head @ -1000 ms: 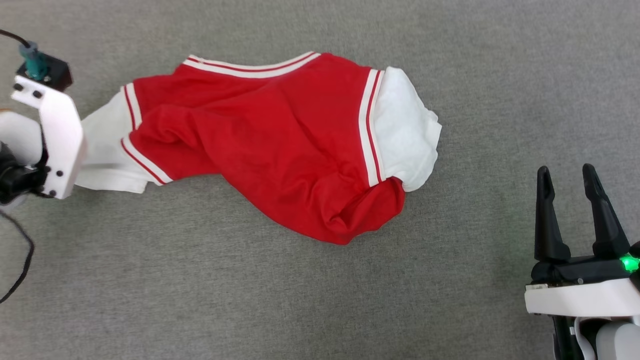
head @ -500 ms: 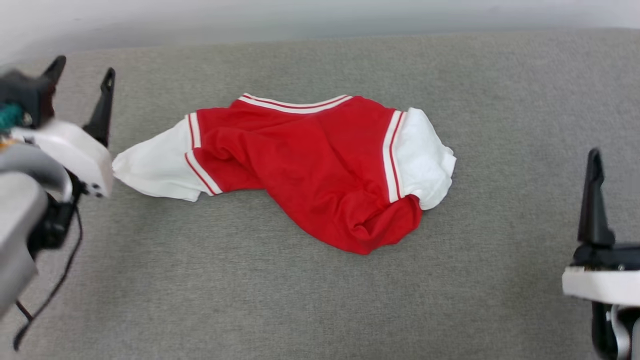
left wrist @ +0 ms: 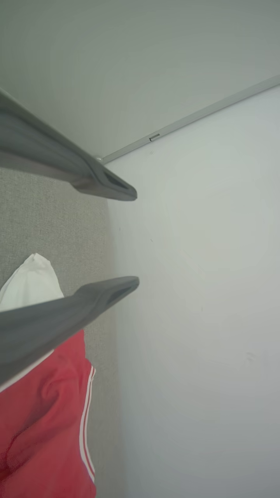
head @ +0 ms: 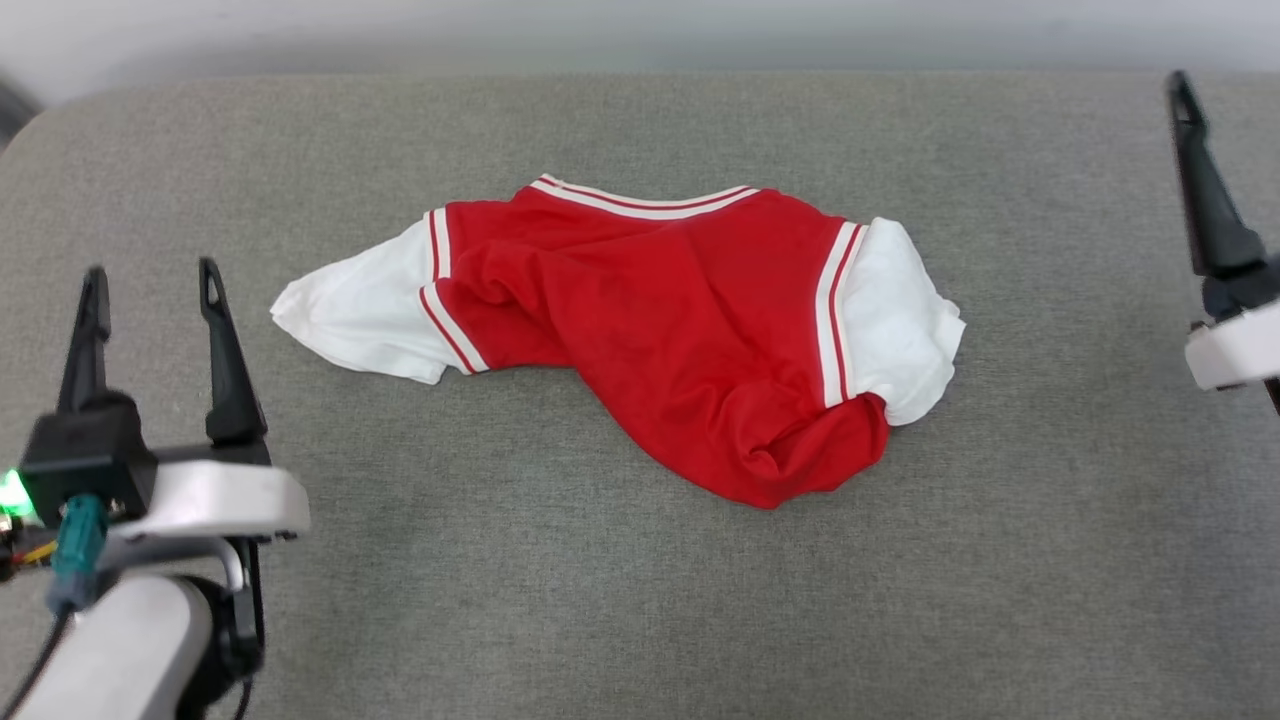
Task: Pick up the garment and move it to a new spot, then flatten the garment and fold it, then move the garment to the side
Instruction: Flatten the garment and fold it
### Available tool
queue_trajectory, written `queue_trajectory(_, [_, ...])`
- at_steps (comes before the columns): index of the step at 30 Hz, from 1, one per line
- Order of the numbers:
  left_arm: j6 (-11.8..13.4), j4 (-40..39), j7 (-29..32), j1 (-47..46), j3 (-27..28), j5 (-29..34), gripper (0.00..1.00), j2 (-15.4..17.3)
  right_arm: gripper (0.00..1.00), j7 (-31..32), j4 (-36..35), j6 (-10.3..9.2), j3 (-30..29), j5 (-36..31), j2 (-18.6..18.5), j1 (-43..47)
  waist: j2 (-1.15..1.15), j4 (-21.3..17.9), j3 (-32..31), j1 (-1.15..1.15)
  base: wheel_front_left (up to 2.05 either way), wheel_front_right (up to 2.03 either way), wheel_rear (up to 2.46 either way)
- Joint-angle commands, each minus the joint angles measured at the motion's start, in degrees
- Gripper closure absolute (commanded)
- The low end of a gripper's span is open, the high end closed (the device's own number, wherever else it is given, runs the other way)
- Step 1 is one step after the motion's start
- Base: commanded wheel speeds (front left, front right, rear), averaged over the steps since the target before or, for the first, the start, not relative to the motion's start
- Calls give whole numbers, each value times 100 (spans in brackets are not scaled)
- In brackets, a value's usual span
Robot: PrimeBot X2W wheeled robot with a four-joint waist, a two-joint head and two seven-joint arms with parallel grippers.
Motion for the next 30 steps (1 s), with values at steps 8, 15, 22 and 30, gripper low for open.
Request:
queue_trajectory(8, [-697, -114, -13, 850, 932, 934, 0, -1060, 0, 3121, 374, -4, 2170, 1863, -1320, -1260, 0, 155, 318, 0, 0, 0, 0])
queue_trajectory(15, [-1226, -144, -14, 1025, 1294, 1507, 0, -1792, 0, 5386, 407, -4, 3587, 3113, -1903, -2238, 0, 349, 679, 0, 0, 0, 0])
queue_trajectory(22, [-1820, -89, -14, 759, 1644, 2031, 0, -2501, 0, 6283, 868, -4, 4571, 3643, -2088, -2895, 0, 736, 1233, 0, 0, 0, 0])
queue_trajectory(30, [-2178, 52, -14, 659, 1971, 2328, 0, -2862, 0, 6402, 1185, -4, 5340, 4058, -2156, -2733, 0, 830, 1438, 0, 0, 0, 0])
